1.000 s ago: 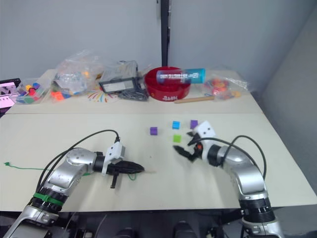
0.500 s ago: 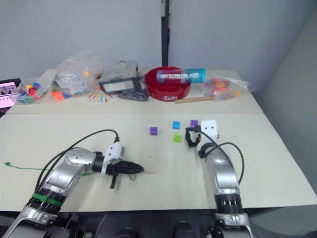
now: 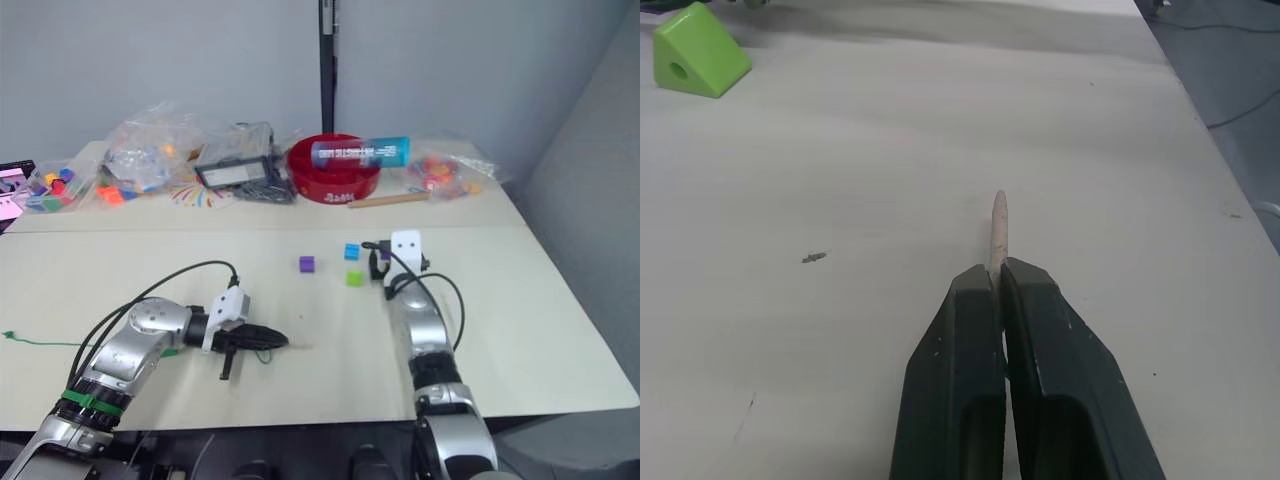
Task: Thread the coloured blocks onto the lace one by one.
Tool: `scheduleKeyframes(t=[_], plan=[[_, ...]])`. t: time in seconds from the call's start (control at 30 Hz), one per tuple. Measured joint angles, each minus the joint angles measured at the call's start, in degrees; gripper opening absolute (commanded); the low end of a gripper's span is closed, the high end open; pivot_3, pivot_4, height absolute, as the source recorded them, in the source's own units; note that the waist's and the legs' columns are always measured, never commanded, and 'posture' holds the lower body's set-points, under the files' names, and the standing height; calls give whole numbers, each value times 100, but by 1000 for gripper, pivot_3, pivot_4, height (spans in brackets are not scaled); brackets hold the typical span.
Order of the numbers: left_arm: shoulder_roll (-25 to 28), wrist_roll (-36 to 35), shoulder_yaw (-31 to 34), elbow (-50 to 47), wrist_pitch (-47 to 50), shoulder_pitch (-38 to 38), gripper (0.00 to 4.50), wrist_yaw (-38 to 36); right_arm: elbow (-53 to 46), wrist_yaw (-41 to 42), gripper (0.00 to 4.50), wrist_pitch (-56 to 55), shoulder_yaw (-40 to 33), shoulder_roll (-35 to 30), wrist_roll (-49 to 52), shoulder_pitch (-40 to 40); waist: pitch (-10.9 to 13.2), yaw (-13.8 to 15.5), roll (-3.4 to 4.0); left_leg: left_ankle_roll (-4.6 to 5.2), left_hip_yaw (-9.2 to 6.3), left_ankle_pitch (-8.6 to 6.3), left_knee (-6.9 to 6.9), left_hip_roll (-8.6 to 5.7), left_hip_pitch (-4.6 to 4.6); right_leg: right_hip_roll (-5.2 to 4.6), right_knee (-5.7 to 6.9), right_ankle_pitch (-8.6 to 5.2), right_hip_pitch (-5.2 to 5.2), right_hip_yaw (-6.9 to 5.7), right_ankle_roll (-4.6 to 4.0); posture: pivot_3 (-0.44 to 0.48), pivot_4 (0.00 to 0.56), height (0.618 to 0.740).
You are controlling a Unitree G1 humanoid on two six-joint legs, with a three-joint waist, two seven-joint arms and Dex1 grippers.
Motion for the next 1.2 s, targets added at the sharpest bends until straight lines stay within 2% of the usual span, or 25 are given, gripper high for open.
scheduleKeyframes(t=[0.07, 0.1, 0.4, 0.53, 0.63, 0.73, 0.9, 0.93, 1.07, 1.2], plan=[[13, 0, 0, 0, 0, 1, 0, 5, 318, 6, 4466, -188, -6, 5, 18, -109, 0, -23, 0, 0, 0, 0, -1, 0, 0, 0, -1, 0, 0, 1, 0, 0, 150, 731], [20, 0, 0, 0, 0, 1, 0, 6, 437, 18, 4227, -239, -10, 5, 21, -174, 0, -27, 0, 0, 1, 0, -1, 0, 1, 0, -1, 0, 0, 1, 0, 0, 150, 731], [111, -1, 1, 0, 1, 19, 0, 9, 955, 48, 1233, -678, -44, 31, 84, -371, 0, -35, 0, 0, 0, 0, -1, 0, 2, 0, 1, 1, 1, 2, 1, 0, 150, 731], [115, -1, 1, -2, 3, 19, 0, 6, 936, 32, 1144, -697, -68, 31, 148, -355, 0, -35, 1, 0, 0, 0, -1, 0, 2, -1, 1, 1, 1, 2, 1, 0, 150, 731], [130, -3, 3, -7, 5, 24, 0, -2, 309, 21, 1144, -552, -121, 25, 224, -28, 0, -21, 1, 0, -4, 0, -1, -1, -2, -1, 2, 1, -1, 1, 1, 0, 150, 731], [147, -4, 7, -16, 8, 34, 0, -10, -870, 14, 1144, -114, -128, 15, 256, 490, 1, -20, 2, 1, -7, -1, -4, -2, -6, -3, 6, 2, -5, 0, 2, 0, 150, 731], [158, -5, 7, -26, 6, 32, 0, -22, -3844, 32, 1144, 1270, -27, -10, 425, 1704, 1, 1, 7, 3, -14, -2, -6, -2, -13, -2, 4, 1, -11, -5, 3, 0, 150, 731], [146, -11, 15, -29, 2, 29, 0, -25, -4922, 50, 1144, 1746, 100, -16, 491, 2201, 1, 13, 8, 4, -16, -3, -6, -2, -13, 0, 5, 0, -10, -6, 3, 0, 150, 731], [130, -15, 25, 9, 1, -4, 0, -34, -6988, 123, 1144, 2868, 772, -20, 602, 3244, 0, -9, 10, 5, -14, -3, -6, 0, -10, 3, -4, -2, -6, -5, 3, 0, 150, 731], [115, -15, 24, 12, 2, -21, 0, -54, -7785, 122, 1144, 3504, 1427, -4, 617, 3811, 0, -1, 9, -3, -11, 2, -4, -1, -2, 2, -6, -3, 2, -3, 4, 0, 150, 731]])
